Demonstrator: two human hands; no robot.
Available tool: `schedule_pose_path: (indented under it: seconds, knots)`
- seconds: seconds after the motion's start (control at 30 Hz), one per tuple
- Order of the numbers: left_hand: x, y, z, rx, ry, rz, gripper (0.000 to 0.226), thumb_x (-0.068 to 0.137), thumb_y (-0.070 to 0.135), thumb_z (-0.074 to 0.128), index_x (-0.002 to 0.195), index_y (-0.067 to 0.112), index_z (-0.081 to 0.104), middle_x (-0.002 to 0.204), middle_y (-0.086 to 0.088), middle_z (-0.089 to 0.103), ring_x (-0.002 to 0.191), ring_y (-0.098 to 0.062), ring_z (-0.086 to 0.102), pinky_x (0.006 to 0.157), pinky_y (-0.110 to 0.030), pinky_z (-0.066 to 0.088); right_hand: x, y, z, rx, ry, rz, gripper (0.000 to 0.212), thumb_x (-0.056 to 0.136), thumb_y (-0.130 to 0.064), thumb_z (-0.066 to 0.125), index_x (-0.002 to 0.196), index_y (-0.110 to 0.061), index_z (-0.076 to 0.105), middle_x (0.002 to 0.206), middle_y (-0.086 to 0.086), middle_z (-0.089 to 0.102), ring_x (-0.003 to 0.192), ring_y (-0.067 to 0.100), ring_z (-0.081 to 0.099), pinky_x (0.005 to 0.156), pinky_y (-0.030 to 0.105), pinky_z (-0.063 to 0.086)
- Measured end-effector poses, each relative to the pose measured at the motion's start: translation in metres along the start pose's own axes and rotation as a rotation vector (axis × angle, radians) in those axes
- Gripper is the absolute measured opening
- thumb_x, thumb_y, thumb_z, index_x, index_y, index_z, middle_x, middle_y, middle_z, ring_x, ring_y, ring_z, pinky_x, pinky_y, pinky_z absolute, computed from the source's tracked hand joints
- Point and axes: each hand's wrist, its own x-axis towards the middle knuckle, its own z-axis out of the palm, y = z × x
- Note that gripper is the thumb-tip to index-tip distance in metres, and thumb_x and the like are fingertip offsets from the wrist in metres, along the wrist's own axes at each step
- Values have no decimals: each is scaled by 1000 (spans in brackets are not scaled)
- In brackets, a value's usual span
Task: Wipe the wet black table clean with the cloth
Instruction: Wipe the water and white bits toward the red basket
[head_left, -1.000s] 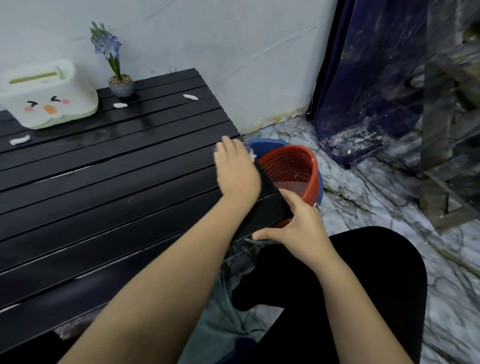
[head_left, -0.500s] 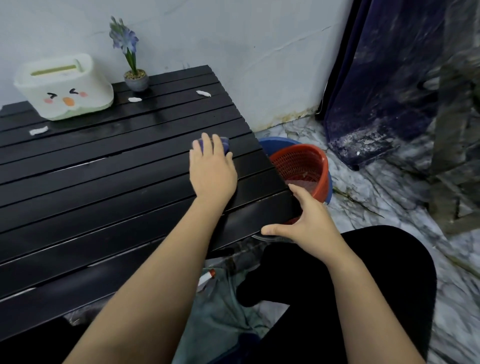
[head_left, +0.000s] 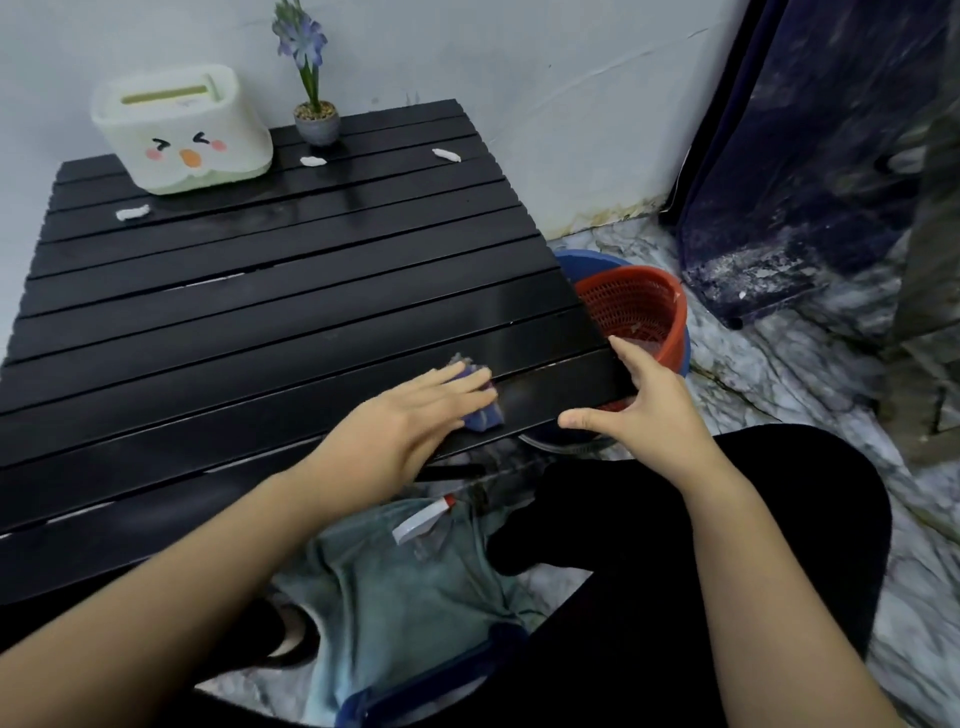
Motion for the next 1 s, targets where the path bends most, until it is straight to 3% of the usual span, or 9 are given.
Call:
schedule_pose_path:
  seconds: [0.07,0.17,0.33,0.47,0.57,0.7,0.8,0.9,1.0]
  knots:
    - [-45,-5,-16,16,-8,-38,42,102,20,41,144,18,45,156,6,37,148,-13,26,120,-39,27,-1,-2,-1,-6,-10,9,81,59,-21,94,112,-51,41,96,-50,43,88,-39,42,78,-8,32]
    - [-75,-9,-25,48,-33,-60,45,101,22,39,145,18,43,157,5,35,148,-17,25,118,-42,27,-2,-1,-1,-13,2,5,82,58,-22,94,113,-50,40,94,-51,45,90,-37,43,79,-6,34]
    - [-5,1,3,117,-41,37,45,104,23,35,149,20,38,158,6,31,150,-17,20,121,-37,23,1,5,-1,-6,-8,24,87,56,-25,95,125,-42,44,100,-47,47,93,-35,45,85,0,37]
    - [93,23,38,102,-95,143,44,104,22,40,148,17,39,157,-2,34,149,-24,22,121,-39,23,0,5,1,6,4,32,104,51,-37,95,142,-20,47,133,-21,56,120,-13,49,105,19,41]
    - [126,28,48,111,-139,178,46,104,23,41,149,16,37,157,-3,34,149,-26,21,120,-41,23,-1,1,-2,-3,4,25,89,53,-37,95,132,-27,56,126,-16,65,118,-1,57,102,37,48]
    - [98,19,40,61,-84,184,43,103,24,43,146,18,43,155,0,38,148,-21,24,119,-38,27,-1,-1,0,20,-4,70,110,44,-48,92,140,-21,48,139,-11,55,126,-1,47,110,32,41]
    - [40,11,20,20,-9,74,40,103,17,45,143,19,47,154,2,40,148,-16,26,119,-36,28,-3,-7,1,22,-16,112,103,39,-53,92,130,-31,48,128,-21,56,120,-2,53,109,35,43]
    - [-38,-1,-5,7,40,-89,41,103,13,42,143,20,47,154,6,38,148,-11,25,120,-35,25,-3,-17,7,-210,-7,114,132,43,-73,81,153,-25,27,163,-5,21,150,16,17,122,43,18]
    - [-122,-13,-27,53,121,-323,42,101,18,37,142,18,48,154,5,40,147,-13,28,121,-34,24,1,-33,27,-341,-1,-89,116,68,-83,56,157,-22,15,166,-5,1,151,10,-8,121,39,-8]
